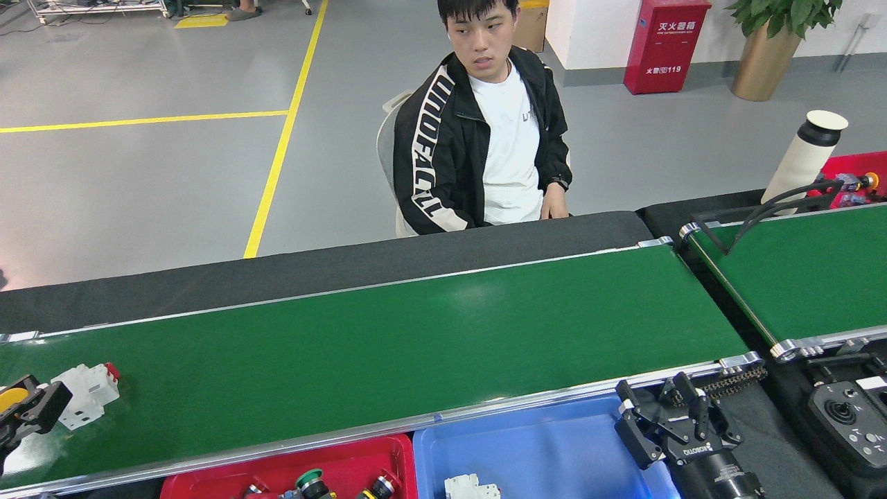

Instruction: Pick switch part from conveyor to tray

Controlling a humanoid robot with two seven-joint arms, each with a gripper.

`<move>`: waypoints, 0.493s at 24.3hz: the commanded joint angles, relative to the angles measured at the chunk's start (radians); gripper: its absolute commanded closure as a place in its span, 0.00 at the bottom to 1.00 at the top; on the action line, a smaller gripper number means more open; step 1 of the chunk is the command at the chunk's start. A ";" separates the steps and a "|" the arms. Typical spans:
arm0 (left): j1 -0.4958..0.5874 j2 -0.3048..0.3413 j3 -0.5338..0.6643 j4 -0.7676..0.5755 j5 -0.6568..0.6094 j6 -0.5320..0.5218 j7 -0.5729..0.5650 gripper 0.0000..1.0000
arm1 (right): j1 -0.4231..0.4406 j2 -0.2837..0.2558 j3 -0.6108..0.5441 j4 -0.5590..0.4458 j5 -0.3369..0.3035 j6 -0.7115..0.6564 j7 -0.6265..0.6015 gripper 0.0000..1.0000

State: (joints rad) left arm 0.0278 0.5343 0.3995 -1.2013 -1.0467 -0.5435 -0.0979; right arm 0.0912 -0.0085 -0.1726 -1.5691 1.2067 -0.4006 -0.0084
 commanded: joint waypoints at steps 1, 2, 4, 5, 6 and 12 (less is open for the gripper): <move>0.020 0.007 0.013 -0.058 0.008 -0.032 0.003 0.89 | -0.005 -0.005 -0.005 -0.012 -0.004 0.008 -0.007 0.01; 0.038 0.001 0.021 -0.090 0.008 -0.046 0.003 0.89 | -0.005 -0.005 -0.008 -0.016 -0.004 0.016 -0.007 0.01; 0.077 -0.019 0.027 -0.165 0.008 -0.072 0.003 0.89 | -0.007 -0.008 -0.025 -0.019 -0.004 0.023 -0.004 0.01; 0.100 -0.036 0.027 -0.205 0.008 -0.078 0.001 0.89 | -0.010 -0.008 -0.028 -0.017 -0.004 0.023 -0.004 0.01; 0.121 -0.048 0.027 -0.245 0.008 -0.082 -0.002 0.89 | -0.011 -0.011 -0.031 -0.017 -0.004 0.023 -0.004 0.01; 0.225 -0.122 0.021 -0.414 -0.003 -0.121 -0.013 0.89 | -0.018 -0.031 -0.054 -0.014 -0.026 0.022 -0.008 0.01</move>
State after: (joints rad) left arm 0.2485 0.4093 0.4165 -1.5879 -1.0472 -0.6534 -0.1120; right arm 0.0879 -0.0317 -0.2167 -1.5710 1.1902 -0.3792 -0.0073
